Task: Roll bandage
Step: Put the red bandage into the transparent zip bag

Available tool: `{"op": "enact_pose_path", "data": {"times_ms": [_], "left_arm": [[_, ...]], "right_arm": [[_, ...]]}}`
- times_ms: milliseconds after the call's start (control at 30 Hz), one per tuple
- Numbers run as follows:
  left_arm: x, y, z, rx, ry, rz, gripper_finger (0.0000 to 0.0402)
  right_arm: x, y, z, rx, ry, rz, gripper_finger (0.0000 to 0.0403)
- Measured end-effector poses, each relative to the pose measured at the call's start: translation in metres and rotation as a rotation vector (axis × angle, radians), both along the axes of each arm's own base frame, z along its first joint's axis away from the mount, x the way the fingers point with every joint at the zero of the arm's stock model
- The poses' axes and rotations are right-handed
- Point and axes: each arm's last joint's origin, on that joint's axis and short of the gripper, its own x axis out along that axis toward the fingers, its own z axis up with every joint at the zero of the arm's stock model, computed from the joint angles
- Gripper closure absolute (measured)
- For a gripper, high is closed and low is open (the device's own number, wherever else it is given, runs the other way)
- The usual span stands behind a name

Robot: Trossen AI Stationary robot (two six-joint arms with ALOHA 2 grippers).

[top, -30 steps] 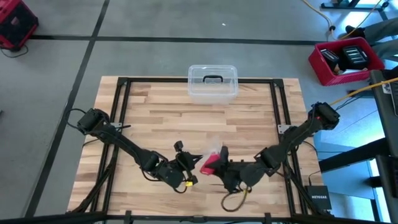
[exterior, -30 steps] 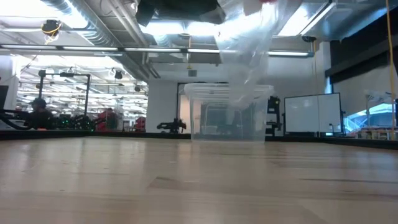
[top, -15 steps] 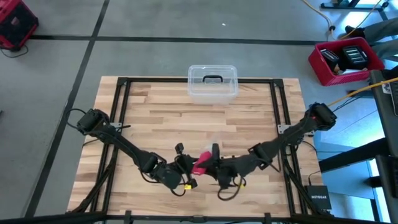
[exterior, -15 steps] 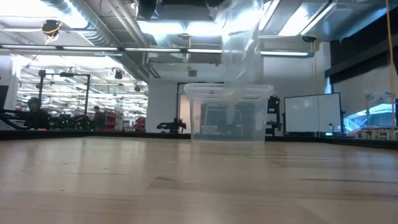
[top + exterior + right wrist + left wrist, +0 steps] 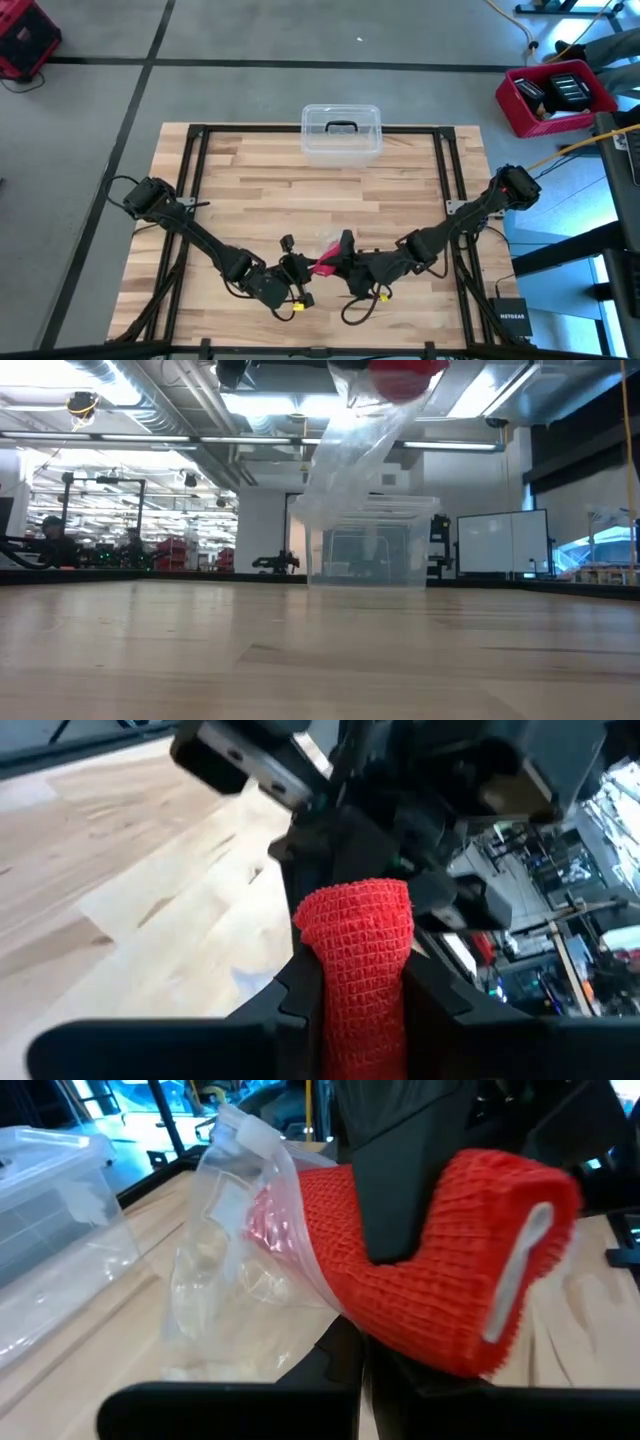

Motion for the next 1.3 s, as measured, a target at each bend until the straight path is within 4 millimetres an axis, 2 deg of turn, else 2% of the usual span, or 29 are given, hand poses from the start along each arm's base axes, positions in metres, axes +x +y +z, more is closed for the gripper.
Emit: {"op": "enact_pose_path", "data": {"times_ms": [267,433,667,1033,1100,1300], "left_arm": [[-0.002,0.002,-0.006,-0.015,0.027,0.024,0.0400],[-0.002,0.007,-0.009,-0.053,0.032,0.072,0.0400],[0.006,0.023,-0.013,-0.156,0.003,0.169,0.0400],[0.009,0.045,-0.026,-0.198,0.059,0.285,0.0400],[0.012,0.047,-0.020,-0.222,0.041,0.289,0.0400],[0.014,0.053,-0.025,-0.231,0.106,0.249,0.0400]], "right_arm": [[-0.005,-0.010,-0.020,0.060,0.049,-0.117,0.0316],[-0.005,-0.018,-0.028,0.171,0.061,-0.198,0.0316],[-0.004,-0.027,-0.040,0.300,0.082,-0.298,0.0316],[0.001,-0.025,-0.072,0.310,0.175,-0.326,0.0316],[0.002,-0.024,-0.079,0.285,0.194,-0.312,0.0316],[0.004,-0.027,-0.088,0.278,0.222,-0.339,0.0316]]}}
